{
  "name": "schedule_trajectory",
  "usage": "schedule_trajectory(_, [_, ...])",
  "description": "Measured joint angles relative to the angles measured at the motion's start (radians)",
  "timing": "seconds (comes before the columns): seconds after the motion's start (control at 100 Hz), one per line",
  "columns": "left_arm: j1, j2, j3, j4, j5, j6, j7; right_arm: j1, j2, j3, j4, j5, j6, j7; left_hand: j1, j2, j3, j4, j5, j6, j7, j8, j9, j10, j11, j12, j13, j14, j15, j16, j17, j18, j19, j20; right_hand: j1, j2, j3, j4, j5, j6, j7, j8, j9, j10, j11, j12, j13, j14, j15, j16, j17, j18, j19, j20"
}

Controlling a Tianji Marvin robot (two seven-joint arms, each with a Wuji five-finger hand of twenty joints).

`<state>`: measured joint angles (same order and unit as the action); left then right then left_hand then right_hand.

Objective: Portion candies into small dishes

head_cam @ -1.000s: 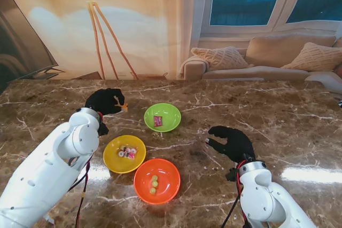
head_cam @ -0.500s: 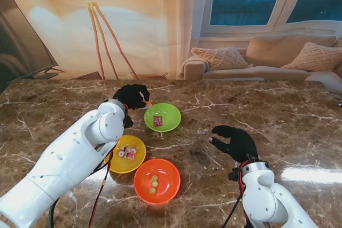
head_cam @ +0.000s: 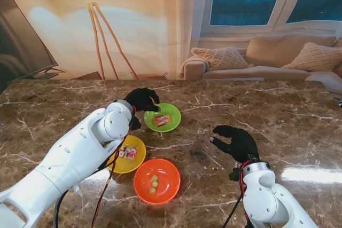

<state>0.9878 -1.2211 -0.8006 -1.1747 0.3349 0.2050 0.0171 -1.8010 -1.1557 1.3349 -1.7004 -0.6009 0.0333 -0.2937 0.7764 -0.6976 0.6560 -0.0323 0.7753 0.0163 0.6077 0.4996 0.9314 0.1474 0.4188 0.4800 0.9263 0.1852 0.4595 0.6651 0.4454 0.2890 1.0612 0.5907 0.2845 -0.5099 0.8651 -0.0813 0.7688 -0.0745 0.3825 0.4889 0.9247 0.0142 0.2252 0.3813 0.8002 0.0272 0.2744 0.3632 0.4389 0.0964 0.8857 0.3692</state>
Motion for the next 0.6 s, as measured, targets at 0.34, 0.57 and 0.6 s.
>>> schedule_trajectory(0.34, [0.084, 0.009, -0.094, -0.095, 0.056, -0.021, 0.032, 0.002, 0.000, -0.003, 0.001, 0.000, 0.001, 0.003, 0.000, 0.038, -0.020, -0.001, 0.000, 0.014, -0.021, 0.000, -0.045, 0.000, 0.008, -0.028, -0.051, 0.009, -0.046, -0.043, -0.050, -0.001, -0.026, -0.014, 0.000, 0.000, 0.000, 0.000, 0.000, 0.000, 0.000, 0.000, 0.000, 0.000, 0.000, 0.000, 0.000, 0.000, 0.000, 0.000, 0.000, 0.000, 0.000, 0.000])
schedule_trajectory(0.57, [0.265, 0.038, -0.238, -0.314, 0.125, -0.041, 0.052, 0.000, 0.001, 0.001, -0.008, -0.011, 0.003, 0.017, -0.050, 0.117, -0.126, -0.001, -0.041, 0.016, -0.146, -0.053, -0.153, 0.001, -0.072, -0.096, -0.183, 0.015, -0.148, -0.157, -0.156, -0.003, -0.089, -0.048, 0.000, 0.000, 0.000, 0.000, 0.000, 0.000, 0.000, 0.000, 0.001, 0.000, 0.000, 0.000, 0.000, 0.000, 0.000, 0.000, 0.000, 0.000, 0.000, 0.000])
schedule_trajectory(0.6, [0.289, 0.040, -0.255, -0.335, 0.132, -0.046, 0.057, -0.001, 0.003, 0.003, -0.011, -0.017, 0.003, 0.026, -0.050, 0.119, -0.142, -0.001, -0.041, 0.018, -0.161, -0.063, -0.153, 0.002, -0.072, -0.101, -0.194, 0.018, -0.158, -0.171, -0.166, -0.003, -0.101, -0.052, 0.000, 0.000, 0.000, 0.000, 0.000, 0.000, 0.000, 0.000, 0.001, 0.000, 0.000, 0.000, 0.000, 0.000, 0.000, 0.000, 0.000, 0.000, 0.000, 0.000])
